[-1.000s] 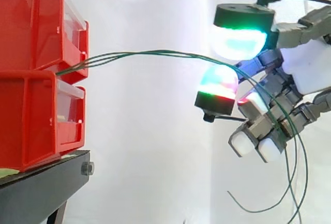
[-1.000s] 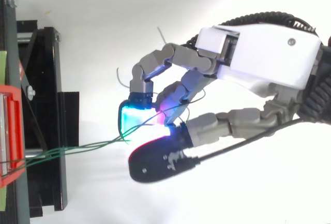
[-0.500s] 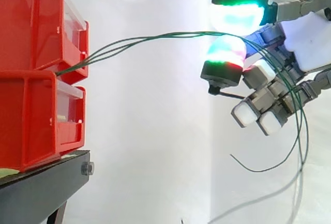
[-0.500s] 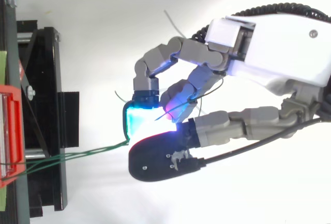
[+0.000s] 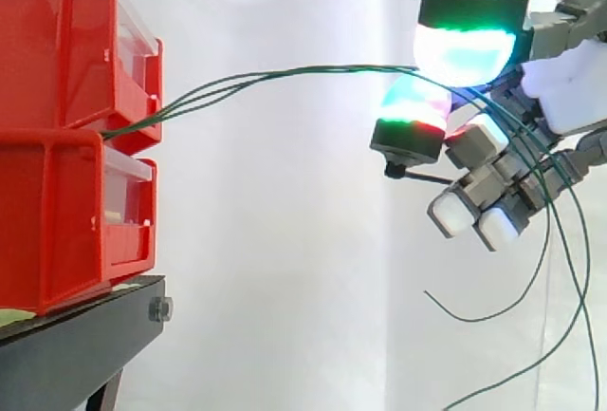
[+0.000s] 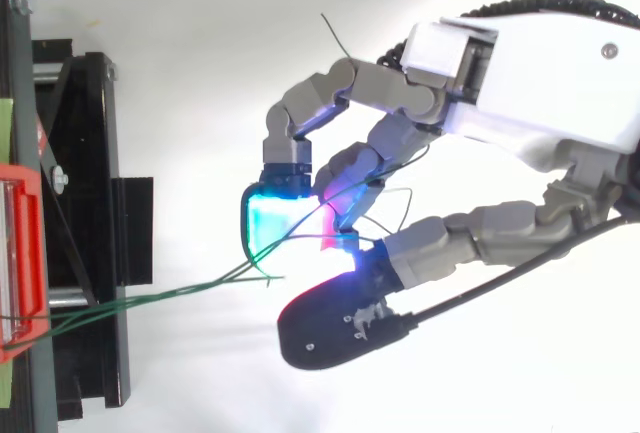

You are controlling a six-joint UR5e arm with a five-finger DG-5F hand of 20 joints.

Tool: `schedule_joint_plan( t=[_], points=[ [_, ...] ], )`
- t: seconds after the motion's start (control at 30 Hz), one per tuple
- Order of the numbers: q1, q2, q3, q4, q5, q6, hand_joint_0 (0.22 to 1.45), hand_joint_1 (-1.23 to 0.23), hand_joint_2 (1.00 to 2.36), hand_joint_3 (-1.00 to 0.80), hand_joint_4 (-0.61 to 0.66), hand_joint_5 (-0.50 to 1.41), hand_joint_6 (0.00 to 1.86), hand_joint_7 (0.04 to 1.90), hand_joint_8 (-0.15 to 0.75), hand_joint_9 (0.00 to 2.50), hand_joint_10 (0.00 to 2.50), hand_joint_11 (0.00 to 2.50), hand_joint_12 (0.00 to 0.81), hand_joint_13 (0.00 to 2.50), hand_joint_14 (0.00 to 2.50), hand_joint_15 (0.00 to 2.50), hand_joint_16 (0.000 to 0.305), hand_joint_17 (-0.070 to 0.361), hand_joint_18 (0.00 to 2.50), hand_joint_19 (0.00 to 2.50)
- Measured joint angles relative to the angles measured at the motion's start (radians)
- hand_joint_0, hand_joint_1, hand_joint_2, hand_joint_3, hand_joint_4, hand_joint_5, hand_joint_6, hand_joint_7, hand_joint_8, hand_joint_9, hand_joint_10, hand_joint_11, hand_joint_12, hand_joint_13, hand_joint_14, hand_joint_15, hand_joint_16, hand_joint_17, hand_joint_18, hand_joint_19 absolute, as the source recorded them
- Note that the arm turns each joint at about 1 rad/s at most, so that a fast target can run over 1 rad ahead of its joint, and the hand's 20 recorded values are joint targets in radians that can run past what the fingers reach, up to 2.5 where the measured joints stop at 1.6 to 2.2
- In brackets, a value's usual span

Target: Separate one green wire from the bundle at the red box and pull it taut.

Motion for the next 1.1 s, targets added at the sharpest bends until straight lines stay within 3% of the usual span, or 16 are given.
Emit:
schedule_joint_plan(
  t=[0.1, 0.27, 0.4, 0.57, 0.8, 1.1],
  points=[
    [-0.002, 0.0, 0.0, 0.0, 0.0, -0.003, 0.64, -0.86, 1.0, -0.5, 0.09, -0.15, 0.9, 1.05, 0.247, 1.15, 0.03, 0.86, 0.338, 0.85, 0.02, 0.54, 0.05, 0.112, 0.66, 0.6],
    [-0.005, 0.0, -0.001, 0.0, 0.0, -0.008, 0.53, -0.64, 1.0, -0.5, 0.11, -0.14, 0.88, 1.06, 0.268, 1.16, 0.02, 0.81, 0.366, 0.86, 0.02, 0.55, 0.053, 0.12, 0.67, 0.61],
    [-0.007, 0.0, -0.001, -0.001, 0.0, -0.008, 0.54, -0.56, 1.0, -0.5, 0.11, -0.14, 0.87, 1.08, 0.267, 1.16, 0.02, 0.8, 0.364, 0.86, 0.02, 0.54, 0.053, 0.12, 0.66, 0.61],
    [-0.009, 0.0, -0.001, -0.007, -0.001, -0.007, 0.6, -0.63, 1.01, -0.31, 0.1, -0.14, 0.87, 1.15, 0.263, 1.15, 0.02, 0.81, 0.36, 0.86, 0.02, 0.55, 0.052, 0.116, 0.65, 0.62],
    [-0.012, 0.0, -0.001, -0.01, 0.0, -0.008, 0.62, -0.76, 1.02, -0.19, 0.07, -0.15, 0.89, 1.11, 0.272, 1.13, 0.03, 0.82, 0.364, 0.86, 0.02, 0.55, 0.054, 0.121, 0.66, 0.61],
    [-0.013, 0.0, -0.001, -0.011, 0.0, -0.015, 0.7, -0.91, 1.01, -0.43, 0.05, -0.16, 0.91, 1.03, 0.254, 1.09, 0.03, 0.83, 0.337, 0.83, 0.02, 0.54, 0.051, 0.114, 0.65, 0.58]
  ],
)
